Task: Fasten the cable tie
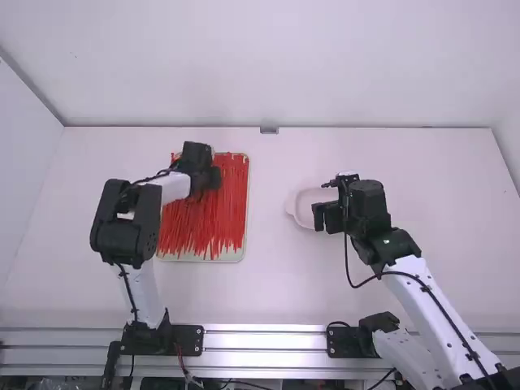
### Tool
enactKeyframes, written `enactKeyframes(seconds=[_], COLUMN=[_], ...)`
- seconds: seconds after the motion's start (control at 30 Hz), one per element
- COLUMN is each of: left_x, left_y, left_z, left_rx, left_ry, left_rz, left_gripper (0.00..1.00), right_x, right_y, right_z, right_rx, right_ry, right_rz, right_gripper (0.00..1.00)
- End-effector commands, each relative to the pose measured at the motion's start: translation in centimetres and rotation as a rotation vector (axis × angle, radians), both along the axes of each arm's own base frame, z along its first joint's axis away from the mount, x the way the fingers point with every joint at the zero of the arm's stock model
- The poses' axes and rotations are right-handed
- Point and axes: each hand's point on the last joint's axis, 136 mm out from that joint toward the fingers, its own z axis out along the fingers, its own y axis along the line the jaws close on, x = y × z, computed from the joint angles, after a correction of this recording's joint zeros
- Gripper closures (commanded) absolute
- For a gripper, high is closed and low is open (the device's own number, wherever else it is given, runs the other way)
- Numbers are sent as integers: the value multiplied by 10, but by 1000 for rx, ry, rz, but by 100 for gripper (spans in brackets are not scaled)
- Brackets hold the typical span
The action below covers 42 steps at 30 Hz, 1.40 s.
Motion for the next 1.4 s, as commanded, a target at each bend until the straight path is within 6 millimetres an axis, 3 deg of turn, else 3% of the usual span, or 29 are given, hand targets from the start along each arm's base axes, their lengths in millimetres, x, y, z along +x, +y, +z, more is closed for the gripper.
enactKeyframes(seconds=[0.0,0.37,1.03,1.37], left_x=[10,4,2,0], left_y=[-9,9,3,5], left_z=[9,1,-7,-23], left_rx=[29,107,77,70], left_ry=[-21,13,-16,13], left_rz=[-41,24,0,28], left_gripper=[76,80,80,82], right_x=[5,5,5,5], right_y=[4,3,3,3], right_z=[12,12,12,12], right_rx=[9,7,9,9], right_ry=[-23,-24,-22,-21], right_rz=[4,1,4,3], right_gripper=[1,1,1,2])
